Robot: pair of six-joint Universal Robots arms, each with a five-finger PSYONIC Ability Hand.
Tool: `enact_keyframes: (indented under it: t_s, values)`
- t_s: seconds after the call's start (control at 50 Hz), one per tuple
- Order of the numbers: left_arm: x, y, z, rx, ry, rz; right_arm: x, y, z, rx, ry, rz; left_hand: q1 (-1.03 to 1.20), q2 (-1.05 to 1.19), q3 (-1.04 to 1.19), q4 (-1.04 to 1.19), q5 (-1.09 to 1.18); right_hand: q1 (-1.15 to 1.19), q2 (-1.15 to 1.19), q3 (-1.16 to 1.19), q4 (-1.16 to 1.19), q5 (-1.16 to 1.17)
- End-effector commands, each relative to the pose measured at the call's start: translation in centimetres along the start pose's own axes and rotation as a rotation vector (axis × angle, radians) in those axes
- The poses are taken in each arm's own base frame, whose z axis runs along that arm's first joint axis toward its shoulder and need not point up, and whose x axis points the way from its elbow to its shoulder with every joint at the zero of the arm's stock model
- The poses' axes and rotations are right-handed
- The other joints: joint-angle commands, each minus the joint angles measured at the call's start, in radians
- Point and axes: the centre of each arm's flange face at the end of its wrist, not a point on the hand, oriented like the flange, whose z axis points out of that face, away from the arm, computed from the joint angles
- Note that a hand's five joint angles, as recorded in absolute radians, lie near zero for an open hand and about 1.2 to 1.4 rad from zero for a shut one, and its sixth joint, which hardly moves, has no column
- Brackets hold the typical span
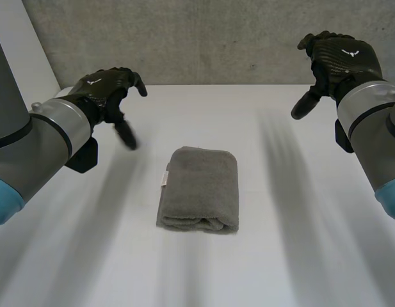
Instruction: Fold the towel.
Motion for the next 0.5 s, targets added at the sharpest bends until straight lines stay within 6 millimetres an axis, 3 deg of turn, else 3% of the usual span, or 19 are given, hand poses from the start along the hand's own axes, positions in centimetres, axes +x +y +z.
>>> enact_keyframes:
  t_s: [0.02,0.5]
  values:
    - [-0.1,-0.2,0.0,0.012,-0.005,-0.004,-0.3,0.2,-0.1,-0.021,-0.027,-0.006,-0.059,-0.063,-0.069,-0.069,-0.043,-0.049,-0.071,-0.046,-0.071,-0.060]
    - [-0.2,-1.2,-1.0,0.050,-0.037,-0.006,-0.6,-0.6,-0.9,-0.009,-0.093,0.000,-0.059,-0.063,-0.069,-0.069,-0.043,-0.049,-0.071,-0.046,-0.071,-0.060]
